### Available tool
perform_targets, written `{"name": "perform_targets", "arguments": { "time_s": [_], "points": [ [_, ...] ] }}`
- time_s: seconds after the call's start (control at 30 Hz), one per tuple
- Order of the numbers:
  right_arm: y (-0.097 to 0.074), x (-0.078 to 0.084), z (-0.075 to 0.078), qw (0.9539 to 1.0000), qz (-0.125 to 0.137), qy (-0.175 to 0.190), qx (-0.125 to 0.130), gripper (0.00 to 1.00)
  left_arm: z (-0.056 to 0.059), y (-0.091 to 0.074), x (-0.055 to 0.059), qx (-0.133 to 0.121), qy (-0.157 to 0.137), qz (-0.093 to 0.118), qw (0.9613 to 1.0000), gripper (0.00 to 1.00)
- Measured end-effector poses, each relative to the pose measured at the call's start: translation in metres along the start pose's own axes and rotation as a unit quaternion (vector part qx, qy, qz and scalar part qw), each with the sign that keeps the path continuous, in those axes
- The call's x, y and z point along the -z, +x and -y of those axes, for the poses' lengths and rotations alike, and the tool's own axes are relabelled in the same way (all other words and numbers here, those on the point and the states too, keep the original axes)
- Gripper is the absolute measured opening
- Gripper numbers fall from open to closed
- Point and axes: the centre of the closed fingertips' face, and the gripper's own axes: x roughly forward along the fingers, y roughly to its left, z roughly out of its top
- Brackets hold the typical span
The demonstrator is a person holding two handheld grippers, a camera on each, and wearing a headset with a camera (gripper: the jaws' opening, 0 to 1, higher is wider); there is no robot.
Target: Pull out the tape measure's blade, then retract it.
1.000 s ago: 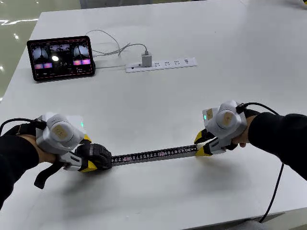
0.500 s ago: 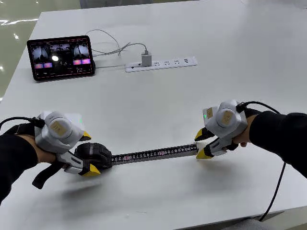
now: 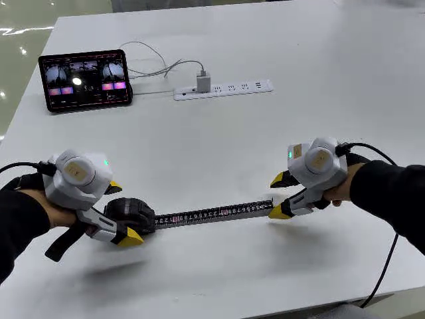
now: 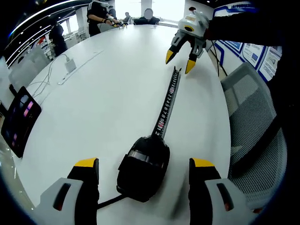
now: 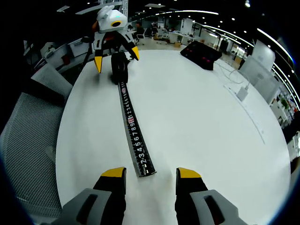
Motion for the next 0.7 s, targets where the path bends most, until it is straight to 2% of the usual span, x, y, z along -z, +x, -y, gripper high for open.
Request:
{"name": "perform_targets", "arguments": {
  "time_s": [0.1,0.23,0.43,0.5,0.6,0.7],
  "points": [
    [-0.001,0.002,-0.002,0.9999,0.005,0.008,0.013,0.44,-0.002,-0.001,0.002,-0.004,-0.025,0.008,0.9997,0.79],
    [-0.004,0.002,-0.002,0.9993,0.014,0.025,0.025,0.5,-0.001,-0.002,0.003,-0.006,-0.041,0.013,0.9991,0.85],
    [-0.012,0.006,-0.001,0.9981,0.024,0.046,0.035,0.56,-0.006,-0.005,0.004,-0.019,-0.072,0.025,0.9969,0.92],
    [-0.015,0.006,0.0,0.9974,0.029,0.052,0.039,0.58,-0.008,-0.006,0.004,-0.024,-0.082,0.029,0.9959,0.96],
    [-0.02,0.009,0.0,0.9958,0.038,0.069,0.046,0.6,-0.01,-0.009,0.003,-0.028,-0.109,0.048,0.9925,0.98],
    [-0.023,0.012,-0.002,0.9935,0.045,0.094,0.046,0.63,-0.014,-0.012,0.004,-0.044,-0.119,0.06,0.9901,0.99]
  ]
}}
